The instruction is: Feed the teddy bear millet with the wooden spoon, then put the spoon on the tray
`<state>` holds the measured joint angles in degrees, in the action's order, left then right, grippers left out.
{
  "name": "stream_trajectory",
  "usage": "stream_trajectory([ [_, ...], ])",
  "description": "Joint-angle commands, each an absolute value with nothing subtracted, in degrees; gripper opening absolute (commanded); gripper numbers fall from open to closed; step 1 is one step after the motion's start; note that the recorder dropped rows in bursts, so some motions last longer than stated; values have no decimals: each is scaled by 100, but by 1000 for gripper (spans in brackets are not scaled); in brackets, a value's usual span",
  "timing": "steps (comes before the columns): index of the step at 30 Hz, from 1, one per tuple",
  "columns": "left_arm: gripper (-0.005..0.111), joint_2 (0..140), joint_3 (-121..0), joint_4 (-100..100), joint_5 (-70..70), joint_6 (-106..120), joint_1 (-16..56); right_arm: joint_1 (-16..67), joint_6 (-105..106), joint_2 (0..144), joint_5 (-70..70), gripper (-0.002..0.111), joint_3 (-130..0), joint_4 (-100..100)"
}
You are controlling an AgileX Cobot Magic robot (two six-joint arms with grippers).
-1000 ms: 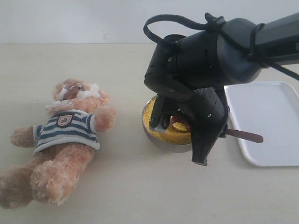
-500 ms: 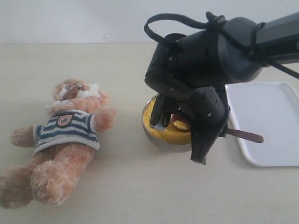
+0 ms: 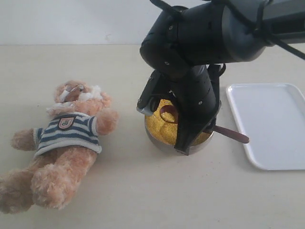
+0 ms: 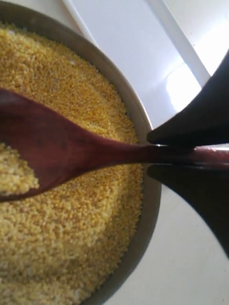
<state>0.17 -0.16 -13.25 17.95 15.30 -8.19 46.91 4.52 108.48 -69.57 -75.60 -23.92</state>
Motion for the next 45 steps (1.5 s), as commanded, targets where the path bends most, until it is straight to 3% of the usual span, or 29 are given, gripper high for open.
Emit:
stream_trajectory([
  [1,4,0,0,-1330,1781,1536,-842,4331,536,10787,-6996,-1,-7606,-2020],
  [21,4,0,0,-1330,1781,1536,-842,3437,1385,10266,-6996,-1,-7606,-432],
  [45,4,0,0,-1330,1781,1536,-842,3435,1216,10266,-6996,-1,-7606,-270],
])
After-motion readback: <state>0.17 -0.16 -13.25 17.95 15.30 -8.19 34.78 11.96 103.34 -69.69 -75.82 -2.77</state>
